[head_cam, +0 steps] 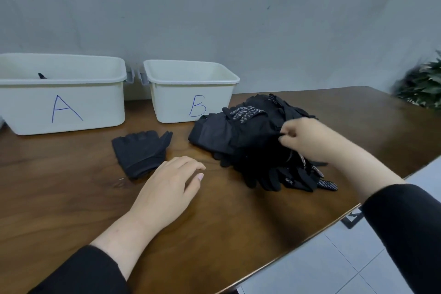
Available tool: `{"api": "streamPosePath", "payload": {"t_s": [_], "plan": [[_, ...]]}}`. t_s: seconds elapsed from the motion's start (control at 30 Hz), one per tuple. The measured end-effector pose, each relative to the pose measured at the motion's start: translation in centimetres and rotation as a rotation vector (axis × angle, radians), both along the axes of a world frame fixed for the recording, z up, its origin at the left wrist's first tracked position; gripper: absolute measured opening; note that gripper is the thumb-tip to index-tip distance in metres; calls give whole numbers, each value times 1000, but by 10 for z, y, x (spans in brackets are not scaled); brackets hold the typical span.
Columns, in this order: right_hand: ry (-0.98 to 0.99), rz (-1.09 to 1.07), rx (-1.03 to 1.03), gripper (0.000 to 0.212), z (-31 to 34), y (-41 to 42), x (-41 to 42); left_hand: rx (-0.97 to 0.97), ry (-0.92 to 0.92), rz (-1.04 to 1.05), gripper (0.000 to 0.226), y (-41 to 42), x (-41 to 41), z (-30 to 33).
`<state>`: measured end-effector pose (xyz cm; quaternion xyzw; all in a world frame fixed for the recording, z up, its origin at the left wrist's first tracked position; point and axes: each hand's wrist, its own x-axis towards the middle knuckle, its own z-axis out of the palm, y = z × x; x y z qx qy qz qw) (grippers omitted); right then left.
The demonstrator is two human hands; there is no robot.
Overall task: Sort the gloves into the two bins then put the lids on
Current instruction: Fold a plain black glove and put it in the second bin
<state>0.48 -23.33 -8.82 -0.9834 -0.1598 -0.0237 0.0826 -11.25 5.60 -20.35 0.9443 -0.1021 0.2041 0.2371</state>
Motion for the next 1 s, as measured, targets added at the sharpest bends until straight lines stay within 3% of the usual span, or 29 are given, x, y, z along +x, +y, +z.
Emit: {"api": "streamPosePath", "payload": {"t_s": [0.1, 0.3, 0.37, 0.47, 0.7, 0.77, 0.9, 1.0], "plan": [[-59, -55, 332, 16, 29, 3, -6, -33, -2, 10, 27, 2, 0, 0], [228, 48, 864, 18, 60, 26, -32, -212, 4, 43, 29, 6, -1, 4], [307, 83, 986, 15, 59, 39, -37, -331, 4, 45, 31, 8, -4, 7], [445, 136, 1125, 15, 50, 60, -39, -658, 33, 24, 38, 12, -10, 13], [622, 322, 839, 30, 22, 121, -44, -1300, 90, -120, 45, 29, -17, 24], [621, 377, 695, 31, 18, 137, -47, -1353, 150, -136, 42, 33, -19, 24], [367, 355, 381, 21, 7, 161, -44, -1298, 149, -70, 23, 38, -19, 22], [-2, 258, 359, 14, -2, 172, -48, -1283, 130, 3, 22, 39, -17, 21]]}}
